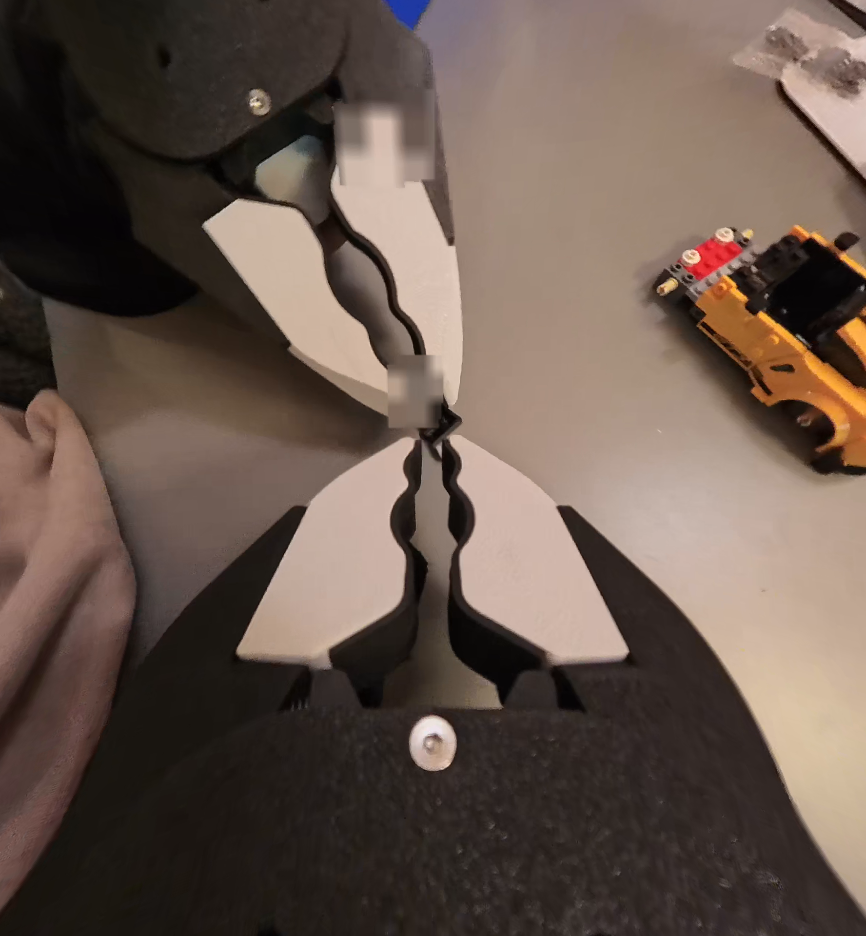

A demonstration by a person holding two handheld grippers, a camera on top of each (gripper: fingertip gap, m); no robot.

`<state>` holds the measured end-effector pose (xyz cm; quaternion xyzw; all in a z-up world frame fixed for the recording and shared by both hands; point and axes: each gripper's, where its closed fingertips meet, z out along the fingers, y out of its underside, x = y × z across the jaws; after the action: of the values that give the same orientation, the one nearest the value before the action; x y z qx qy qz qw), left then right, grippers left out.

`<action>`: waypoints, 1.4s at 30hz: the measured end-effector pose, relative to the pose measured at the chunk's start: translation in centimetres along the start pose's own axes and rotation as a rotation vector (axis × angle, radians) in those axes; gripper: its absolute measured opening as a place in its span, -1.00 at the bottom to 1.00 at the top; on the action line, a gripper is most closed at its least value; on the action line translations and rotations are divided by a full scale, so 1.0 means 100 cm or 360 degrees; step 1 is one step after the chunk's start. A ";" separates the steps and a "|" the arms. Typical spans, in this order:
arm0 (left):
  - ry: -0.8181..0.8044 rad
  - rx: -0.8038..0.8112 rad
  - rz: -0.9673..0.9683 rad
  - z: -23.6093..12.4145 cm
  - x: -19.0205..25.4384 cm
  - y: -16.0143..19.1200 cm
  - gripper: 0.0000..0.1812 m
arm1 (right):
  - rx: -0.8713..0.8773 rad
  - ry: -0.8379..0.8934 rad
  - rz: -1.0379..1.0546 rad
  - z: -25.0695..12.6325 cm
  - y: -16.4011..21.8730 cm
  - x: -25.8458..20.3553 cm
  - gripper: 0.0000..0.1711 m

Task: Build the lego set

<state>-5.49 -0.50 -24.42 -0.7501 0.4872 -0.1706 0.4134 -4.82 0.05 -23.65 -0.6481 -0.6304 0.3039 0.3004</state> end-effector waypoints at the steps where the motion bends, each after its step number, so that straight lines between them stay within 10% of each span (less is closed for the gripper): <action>1: 0.0029 0.0001 0.0006 0.000 0.001 0.001 -0.90 | -0.0009 -0.0027 -0.0052 -0.001 0.001 -0.001 -0.90; 14: 0.0272 -0.0139 0.0118 0.008 0.005 0.015 -0.91 | -0.0168 -0.0160 -0.0553 0.023 0.012 0.000 -0.75; 42: 0.0208 -0.0144 0.0189 0.005 0.000 0.009 -0.89 | -0.0354 -0.0232 -0.0468 0.030 0.016 0.004 -0.81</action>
<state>-5.69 -0.49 -25.46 -0.7250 0.5640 -0.1723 0.3559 -6.07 0.47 -26.81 -0.5544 -0.7681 0.2312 0.2216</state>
